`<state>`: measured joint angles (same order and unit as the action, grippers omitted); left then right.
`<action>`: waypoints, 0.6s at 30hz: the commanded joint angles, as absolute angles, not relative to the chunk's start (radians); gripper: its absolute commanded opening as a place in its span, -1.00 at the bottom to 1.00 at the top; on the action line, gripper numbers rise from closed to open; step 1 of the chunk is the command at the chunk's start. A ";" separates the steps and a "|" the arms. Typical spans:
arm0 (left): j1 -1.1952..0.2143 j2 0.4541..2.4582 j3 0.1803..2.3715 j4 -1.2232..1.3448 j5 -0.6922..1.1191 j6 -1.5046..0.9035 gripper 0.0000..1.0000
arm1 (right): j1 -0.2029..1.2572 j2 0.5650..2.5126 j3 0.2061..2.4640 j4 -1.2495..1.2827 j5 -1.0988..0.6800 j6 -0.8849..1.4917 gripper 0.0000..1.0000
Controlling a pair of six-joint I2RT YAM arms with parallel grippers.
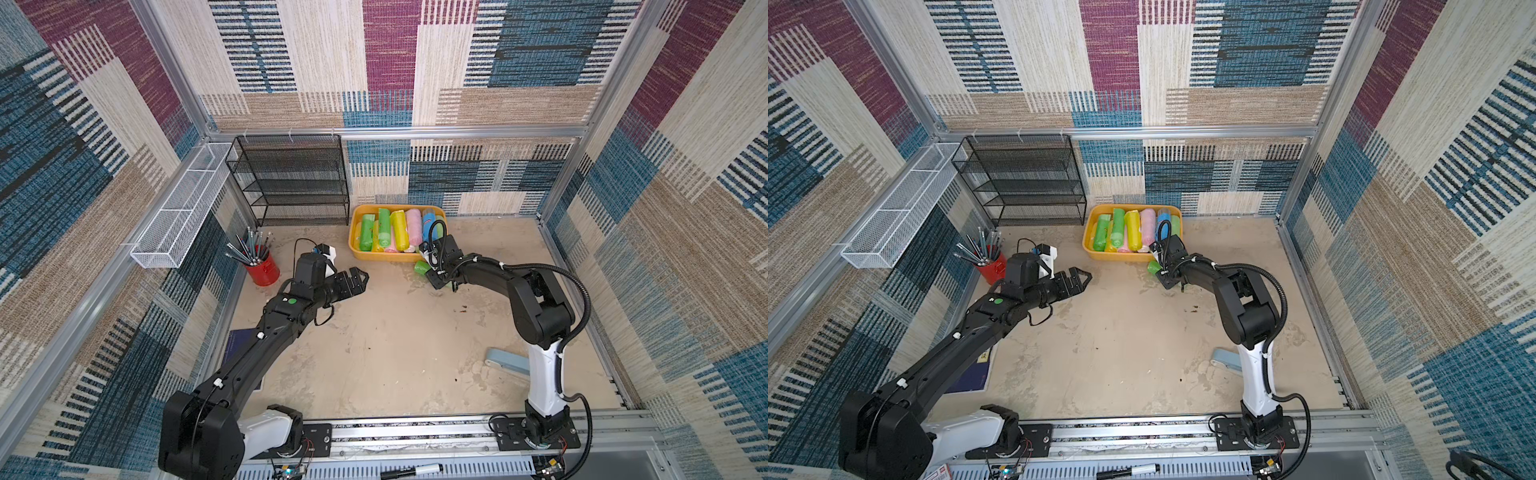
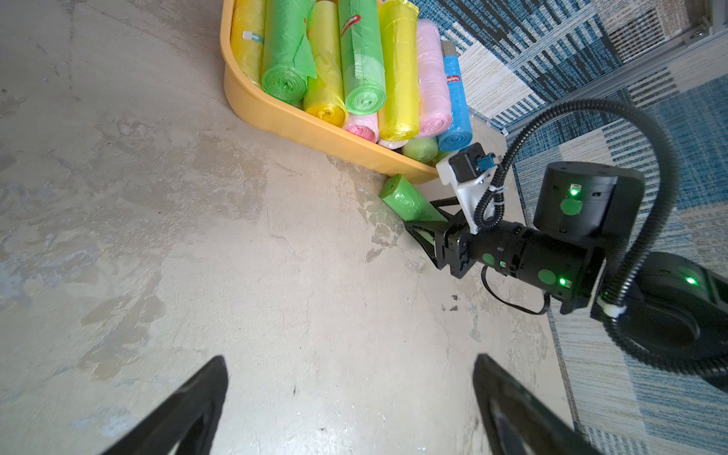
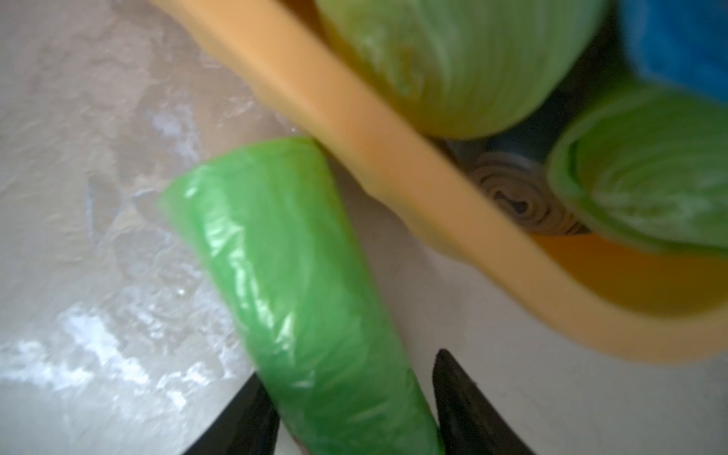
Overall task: Put the roll of trash bags into the storage box
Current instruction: Pick up the roll of trash bags from the center of the board.
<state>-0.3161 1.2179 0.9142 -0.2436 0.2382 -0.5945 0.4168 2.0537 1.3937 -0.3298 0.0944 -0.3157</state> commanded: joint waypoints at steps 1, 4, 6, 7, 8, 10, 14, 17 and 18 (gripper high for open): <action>-0.314 1.221 0.926 -0.241 0.232 -0.581 0.95 | 0.417 2.014 1.359 -0.277 0.030 -0.297 0.17; -0.314 1.225 0.928 -0.241 0.234 -0.582 0.95 | 0.420 1.995 1.340 -0.311 0.008 -0.273 0.05; -0.314 1.227 0.926 -0.239 0.230 -0.582 0.95 | 0.426 1.968 1.305 -0.302 -0.012 -0.265 0.00; -0.314 1.227 0.924 -0.239 0.227 -0.583 0.95 | 0.428 1.947 1.281 -0.286 -0.026 -0.257 0.00; -0.314 1.230 0.926 -0.239 0.226 -0.582 0.95 | 0.428 1.930 1.263 -0.274 -0.043 -0.249 -0.01; -0.314 1.232 0.926 -0.240 0.226 -0.583 0.95 | 0.428 1.895 1.234 -0.255 -0.074 -0.221 -0.08; -0.313 1.237 0.920 -0.232 0.226 -0.585 0.95 | 0.428 1.830 1.190 -0.194 -0.137 -0.129 -0.08; -0.313 1.243 0.919 -0.229 0.227 -0.589 0.95 | 0.428 1.776 1.163 -0.136 -0.204 -0.050 -0.08; -0.313 1.243 0.919 -0.229 0.229 -0.588 0.95 | 0.428 1.759 1.153 -0.115 -0.220 -0.023 -0.09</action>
<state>-0.3141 1.2407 0.9146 -0.2432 0.2348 -0.5945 0.4259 1.7962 1.1660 -0.2321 -0.1329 -0.1299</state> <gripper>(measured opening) 0.974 0.457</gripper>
